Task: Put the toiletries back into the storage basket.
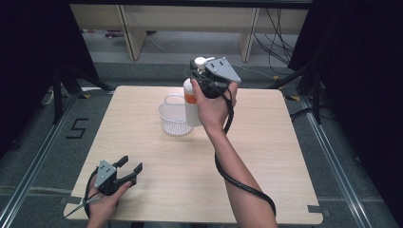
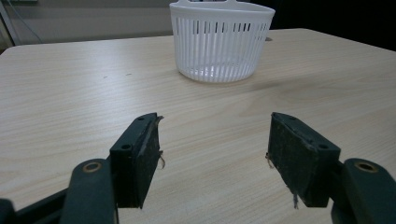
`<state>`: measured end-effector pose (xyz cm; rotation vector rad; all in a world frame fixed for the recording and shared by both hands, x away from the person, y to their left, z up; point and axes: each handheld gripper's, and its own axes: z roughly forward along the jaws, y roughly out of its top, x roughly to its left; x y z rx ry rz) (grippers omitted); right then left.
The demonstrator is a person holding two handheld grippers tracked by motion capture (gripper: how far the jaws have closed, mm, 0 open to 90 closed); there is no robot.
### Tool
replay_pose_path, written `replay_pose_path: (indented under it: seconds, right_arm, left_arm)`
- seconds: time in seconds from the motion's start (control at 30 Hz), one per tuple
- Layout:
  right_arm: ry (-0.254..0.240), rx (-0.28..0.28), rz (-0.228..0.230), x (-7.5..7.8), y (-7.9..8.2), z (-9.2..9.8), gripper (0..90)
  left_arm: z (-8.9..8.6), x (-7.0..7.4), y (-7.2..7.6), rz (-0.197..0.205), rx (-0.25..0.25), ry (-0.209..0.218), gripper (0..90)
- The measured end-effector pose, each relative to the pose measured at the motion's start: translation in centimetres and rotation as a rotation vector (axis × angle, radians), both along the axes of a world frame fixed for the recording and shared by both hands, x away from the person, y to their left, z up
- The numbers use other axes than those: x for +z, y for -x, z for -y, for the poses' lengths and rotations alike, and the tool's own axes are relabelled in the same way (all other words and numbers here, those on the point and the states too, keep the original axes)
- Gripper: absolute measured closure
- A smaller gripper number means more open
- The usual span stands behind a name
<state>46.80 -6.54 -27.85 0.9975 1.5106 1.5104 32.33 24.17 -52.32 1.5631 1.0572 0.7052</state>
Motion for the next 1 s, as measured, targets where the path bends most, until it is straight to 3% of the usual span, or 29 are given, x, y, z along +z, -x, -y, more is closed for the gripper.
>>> replay_pose_path:
  seconds: [1.0]
  right_arm:
    - [-0.008, 0.011, 0.006, 0.8, -1.4, -1.7, 59.7]
  left_arm:
    - [0.0, -0.1, 0.0, 0.008, -0.004, 0.013, 33.5]
